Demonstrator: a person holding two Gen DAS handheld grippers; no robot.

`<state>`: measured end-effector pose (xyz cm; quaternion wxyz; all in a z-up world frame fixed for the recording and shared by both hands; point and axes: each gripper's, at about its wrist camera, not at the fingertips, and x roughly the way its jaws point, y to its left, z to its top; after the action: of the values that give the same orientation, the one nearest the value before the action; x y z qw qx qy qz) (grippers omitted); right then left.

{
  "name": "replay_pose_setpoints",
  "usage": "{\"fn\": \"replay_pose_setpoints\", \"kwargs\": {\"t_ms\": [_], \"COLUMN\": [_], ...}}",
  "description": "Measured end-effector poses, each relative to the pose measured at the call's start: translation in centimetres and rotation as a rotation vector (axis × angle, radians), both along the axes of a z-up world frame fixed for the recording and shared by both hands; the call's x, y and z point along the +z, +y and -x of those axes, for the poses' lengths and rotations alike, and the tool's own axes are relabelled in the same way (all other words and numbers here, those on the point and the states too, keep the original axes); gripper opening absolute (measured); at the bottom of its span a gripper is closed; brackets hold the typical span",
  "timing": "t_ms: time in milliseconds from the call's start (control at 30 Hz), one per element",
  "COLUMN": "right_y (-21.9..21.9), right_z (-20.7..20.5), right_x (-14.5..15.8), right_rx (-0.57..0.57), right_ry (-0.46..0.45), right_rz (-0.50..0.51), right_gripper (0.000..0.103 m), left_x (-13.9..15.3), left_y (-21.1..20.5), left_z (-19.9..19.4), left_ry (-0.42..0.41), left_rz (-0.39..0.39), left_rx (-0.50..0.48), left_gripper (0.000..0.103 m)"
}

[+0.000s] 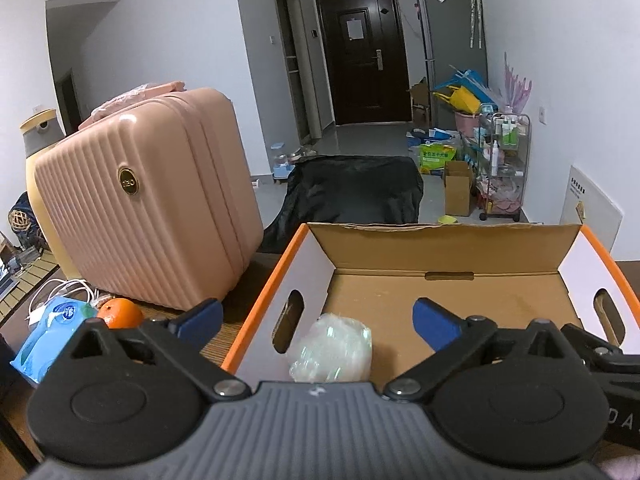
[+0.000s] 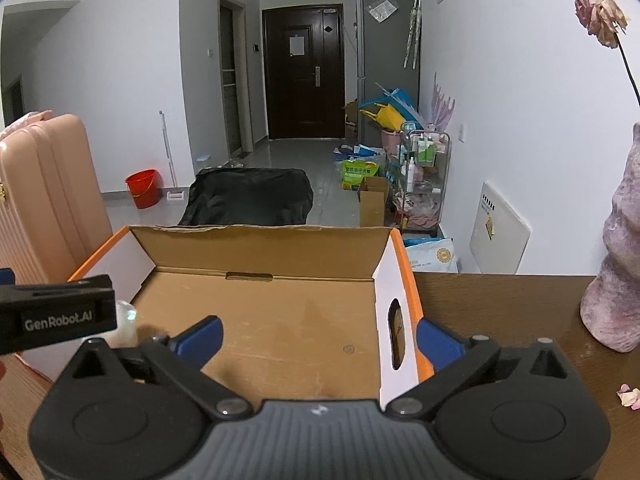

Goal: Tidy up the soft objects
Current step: 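Open both grippers to drop the bundle and foam into the box, then move both grippers back toward the plush sheep and striped sponge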

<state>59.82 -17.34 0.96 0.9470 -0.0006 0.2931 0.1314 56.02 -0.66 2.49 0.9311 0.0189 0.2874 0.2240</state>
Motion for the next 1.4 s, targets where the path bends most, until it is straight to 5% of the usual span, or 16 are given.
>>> {"fn": "replay_pose_setpoints", "kwargs": {"t_ms": [567,1400], "right_y": [-0.6,-1.6], "right_z": [3.1,14.6], "right_x": [1.6,3.1], "right_rx": [0.011,0.039], "right_ry": [-0.043,-0.111], "right_rz": [0.006,0.014], "right_gripper": [0.103,0.103], "left_x": [1.9,3.3], "left_y": [-0.3,1.3], "left_z": [3.0,14.2], "left_ry": [-0.014,-0.061], "left_rz": [-0.029,0.031], "left_rx": [-0.048,-0.122], "left_gripper": [0.103,0.103]}}
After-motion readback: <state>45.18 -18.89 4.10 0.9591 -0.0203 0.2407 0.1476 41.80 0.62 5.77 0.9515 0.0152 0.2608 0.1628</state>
